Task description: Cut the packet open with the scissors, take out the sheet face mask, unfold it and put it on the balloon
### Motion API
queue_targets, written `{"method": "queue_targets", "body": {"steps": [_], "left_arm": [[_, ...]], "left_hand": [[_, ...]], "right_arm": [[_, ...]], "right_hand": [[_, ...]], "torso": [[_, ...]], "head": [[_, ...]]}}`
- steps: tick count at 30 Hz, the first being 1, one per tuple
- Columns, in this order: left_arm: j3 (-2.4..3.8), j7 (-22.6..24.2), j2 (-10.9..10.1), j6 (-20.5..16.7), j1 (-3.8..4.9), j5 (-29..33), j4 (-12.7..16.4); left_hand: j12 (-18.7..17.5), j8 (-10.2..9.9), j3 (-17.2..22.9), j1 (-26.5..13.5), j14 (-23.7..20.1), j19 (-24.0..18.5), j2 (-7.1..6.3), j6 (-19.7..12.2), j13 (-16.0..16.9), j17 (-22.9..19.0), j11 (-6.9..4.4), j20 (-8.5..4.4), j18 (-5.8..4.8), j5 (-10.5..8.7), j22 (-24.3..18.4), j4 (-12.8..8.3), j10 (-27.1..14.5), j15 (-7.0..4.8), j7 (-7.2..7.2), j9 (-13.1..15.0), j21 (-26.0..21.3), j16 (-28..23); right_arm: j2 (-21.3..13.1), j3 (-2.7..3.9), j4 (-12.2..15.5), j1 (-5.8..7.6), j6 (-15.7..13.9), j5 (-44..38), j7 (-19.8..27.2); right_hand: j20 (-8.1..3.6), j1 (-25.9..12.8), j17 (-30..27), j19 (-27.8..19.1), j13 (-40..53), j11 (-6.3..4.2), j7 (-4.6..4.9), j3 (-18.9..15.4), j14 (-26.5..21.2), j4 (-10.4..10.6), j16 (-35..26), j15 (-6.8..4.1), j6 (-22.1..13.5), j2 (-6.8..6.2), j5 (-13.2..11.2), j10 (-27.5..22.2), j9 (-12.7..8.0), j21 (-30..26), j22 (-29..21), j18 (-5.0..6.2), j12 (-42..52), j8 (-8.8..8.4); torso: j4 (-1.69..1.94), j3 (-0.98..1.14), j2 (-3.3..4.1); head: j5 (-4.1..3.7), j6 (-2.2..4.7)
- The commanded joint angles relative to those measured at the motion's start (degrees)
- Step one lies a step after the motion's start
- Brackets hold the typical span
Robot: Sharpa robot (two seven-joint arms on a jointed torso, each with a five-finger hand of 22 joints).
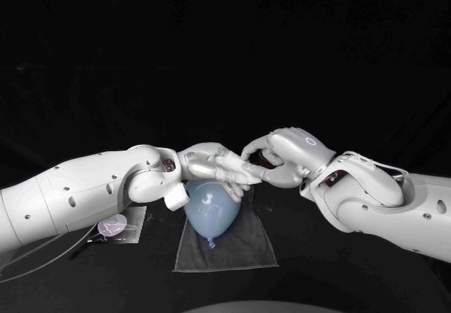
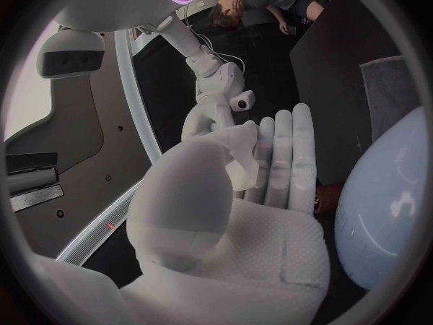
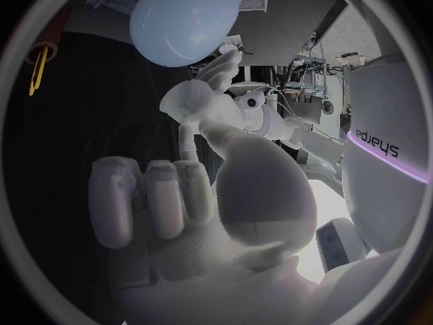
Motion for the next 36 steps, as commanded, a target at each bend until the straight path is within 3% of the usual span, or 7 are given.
{"method": "queue_targets", "body": {"steps": [1,9,18,36], "left_arm": [[0.09,0.8,0.0,0.2,0.07,0.1,0.1],[0.09,0.7,0.0,0.2,0.07,0.1,0.1],[0.09,0.7,0.0,0.3,0.07,0.1,0.1],[0.08,0.5,0.0,0.2,0.07,0.1,0.1]], "left_hand": [[-0.2,0.4,-0.2,0.4,0.2,0.4,-0.02,0.2,0.0,0.1,0.10,-0.12,1.18,0.18,0.1,-0.1,-0.3,-0.03,0.36,5.7,0.3,-0.2],[-0.2,0.4,-0.2,0.4,0.2,0.4,-0.02,0.2,0.0,0.1,0.10,-0.12,1.18,0.18,0.1,-0.1,-0.3,-0.03,0.36,5.7,0.3,-0.2],[-0.2,0.4,-0.2,0.4,0.2,0.4,-0.02,0.2,0.0,0.1,0.10,-0.12,1.18,0.18,0.1,-0.1,-0.3,-0.03,0.36,5.7,0.3,-0.2],[-0.2,0.2,-0.2,0.5,0.3,0.4,0.00,0.3,0.0,0.2,0.12,-0.14,1.16,0.17,0.1,-0.2,-0.3,-0.02,0.39,5.9,0.3,-0.4]], "right_arm": [[0.0,0.01,0.0,-0.13,0.8,-0.7,-0.6],[0.0,0.01,0.1,-0.25,0.2,-1.7,-1.0],[0.1,0.01,0.1,-0.41,-0.9,-3.2,-1.7],[-0.2,0.02,0.5,-0.56,-10.5,-3.3,0.2]], "right_hand": [[-0.37,-0.1,15.0,3.4,15.1,-0.29,0.13,-0.2,6.1,0.1,0.2,-0.18,0.3,-0.39,-0.2,6.0,-0.1,-0.1,9.6,-0.13,0.4,-0.24],[-0.63,1.8,15.0,3.5,15.1,-0.83,-0.52,0.2,6.1,-0.4,0.2,-0.59,1.5,0.34,-0.2,6.0,0.1,0.0,9.7,-0.16,0.4,0.25],[-1.34,5.1,15.0,3.6,15.1,-1.77,-1.60,1.9,6.1,-2.2,0.2,-1.41,3.2,2.58,-0.2,6.0,0.6,0.1,9.9,-0.20,0.4,1.47],[-2.15,7.0,15.0,3.9,15.1,-2.60,-2.45,4.1,6.1,-4.2,0.2,-2.19,4.2,3.75,-0.2,6.0,2.7,0.5,10.5,-0.36,0.4,4.46]], "torso": [[-0.03,0.03,0.00],[-0.02,0.04,-0.01],[-0.02,0.03,0.03],[-0.02,0.05,-0.01]], "head": [[-0.03,-0.03],[-0.11,-0.01],[-0.23,-0.05],[-0.29,0.04]]}}
